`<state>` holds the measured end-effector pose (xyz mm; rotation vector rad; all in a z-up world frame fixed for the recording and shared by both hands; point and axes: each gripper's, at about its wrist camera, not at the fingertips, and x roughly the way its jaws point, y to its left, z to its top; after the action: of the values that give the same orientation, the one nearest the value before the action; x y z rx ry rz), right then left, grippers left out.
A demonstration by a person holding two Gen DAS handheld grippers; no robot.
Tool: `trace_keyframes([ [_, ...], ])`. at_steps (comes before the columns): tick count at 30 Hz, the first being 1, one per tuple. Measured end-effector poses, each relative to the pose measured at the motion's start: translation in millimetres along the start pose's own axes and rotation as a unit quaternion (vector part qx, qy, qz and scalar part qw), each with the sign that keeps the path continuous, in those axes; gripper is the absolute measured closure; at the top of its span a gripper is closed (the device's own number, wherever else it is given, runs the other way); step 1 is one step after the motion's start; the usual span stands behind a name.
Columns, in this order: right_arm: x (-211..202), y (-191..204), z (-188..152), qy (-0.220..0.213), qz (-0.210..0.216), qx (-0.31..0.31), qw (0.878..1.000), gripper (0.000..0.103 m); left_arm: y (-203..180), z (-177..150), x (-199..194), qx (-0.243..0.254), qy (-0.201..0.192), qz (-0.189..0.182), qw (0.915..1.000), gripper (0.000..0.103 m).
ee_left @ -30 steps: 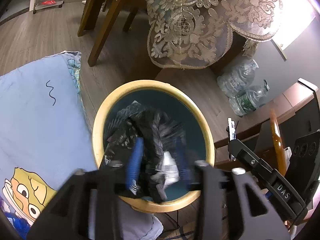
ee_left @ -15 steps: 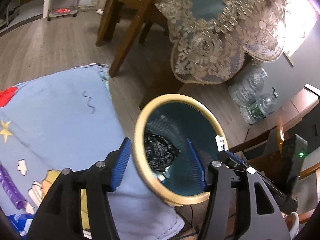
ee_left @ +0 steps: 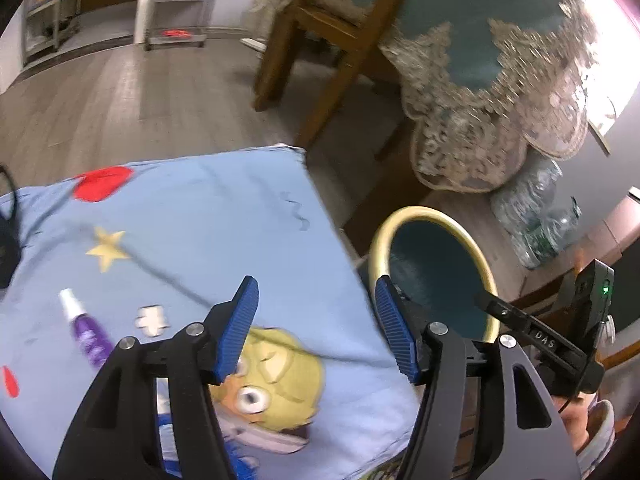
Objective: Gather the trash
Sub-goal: 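Grasp the blue snack wrapper on the cushion with the left tool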
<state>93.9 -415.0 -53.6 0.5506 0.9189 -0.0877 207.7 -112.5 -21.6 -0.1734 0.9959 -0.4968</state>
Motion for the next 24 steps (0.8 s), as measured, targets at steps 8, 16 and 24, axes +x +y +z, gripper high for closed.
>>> trace_keyframes([
  [8,14.0,39.8,-9.0,0.022,0.026,-0.034,0.999,0.051,49.3,-14.1,-42.1,-0.023,-0.011,0.027,0.9993,0.035],
  [16,20.4,82.5,-24.7,0.040,0.048,-0.095,0.994,0.043,77.2,-46.0,-65.4,-0.018,0.001,0.062,0.9979,0.024],
  [24,24.5,102.7,-34.3,0.051,0.063,-0.111,0.990,0.043,86.5,-81.5,-63.9,0.017,0.049,0.076,0.9958,0.025],
])
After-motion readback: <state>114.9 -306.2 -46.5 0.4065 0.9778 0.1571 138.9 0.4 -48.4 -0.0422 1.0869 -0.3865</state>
